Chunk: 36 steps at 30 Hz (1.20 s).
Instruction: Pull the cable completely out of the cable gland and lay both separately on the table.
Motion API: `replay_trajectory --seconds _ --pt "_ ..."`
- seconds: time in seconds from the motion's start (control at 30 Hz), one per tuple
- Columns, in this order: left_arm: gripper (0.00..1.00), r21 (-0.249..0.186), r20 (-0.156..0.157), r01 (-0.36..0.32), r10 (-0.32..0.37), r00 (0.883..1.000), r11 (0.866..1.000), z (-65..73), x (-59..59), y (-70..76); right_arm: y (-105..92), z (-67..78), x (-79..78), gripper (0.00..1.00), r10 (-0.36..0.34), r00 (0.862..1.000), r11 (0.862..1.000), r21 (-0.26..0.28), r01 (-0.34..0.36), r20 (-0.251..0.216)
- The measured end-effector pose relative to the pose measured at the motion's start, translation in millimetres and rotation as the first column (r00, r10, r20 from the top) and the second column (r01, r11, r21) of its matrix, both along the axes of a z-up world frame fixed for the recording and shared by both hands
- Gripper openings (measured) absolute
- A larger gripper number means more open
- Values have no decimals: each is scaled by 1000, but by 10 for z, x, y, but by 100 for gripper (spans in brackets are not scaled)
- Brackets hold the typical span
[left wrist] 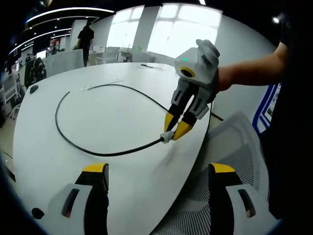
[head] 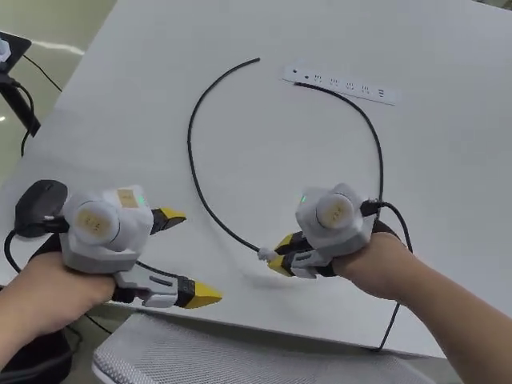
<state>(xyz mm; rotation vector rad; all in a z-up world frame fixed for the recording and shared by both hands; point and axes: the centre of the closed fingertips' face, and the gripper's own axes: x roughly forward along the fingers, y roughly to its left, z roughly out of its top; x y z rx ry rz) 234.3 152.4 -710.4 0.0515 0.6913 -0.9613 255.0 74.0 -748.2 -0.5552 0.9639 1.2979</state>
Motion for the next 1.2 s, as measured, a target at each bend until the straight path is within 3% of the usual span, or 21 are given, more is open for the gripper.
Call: replay_trajectory --seconds 0.2,0.63,0.83,1.0,1.2 --pt "83 -16 32 31 -30 999 999 154 72 -146 40 265 -1 6 31 999 999 20 -31 23" --pt "80 -49 105 107 -102 989 993 473 200 -413 70 743 -11 6 131 990 991 14 -132 48" --pt "72 -95 120 130 -118 986 987 575 231 -492 54 855 -5 6 148 987 989 16 -149 55" --pt "64 -102 138 169 -155 978 980 585 239 -567 10 930 -40 6 170 984 985 12 -171 56" --pt "55 -150 150 212 -189 970 966 648 218 -667 7 1038 -109 6 214 976 976 28 -215 51"
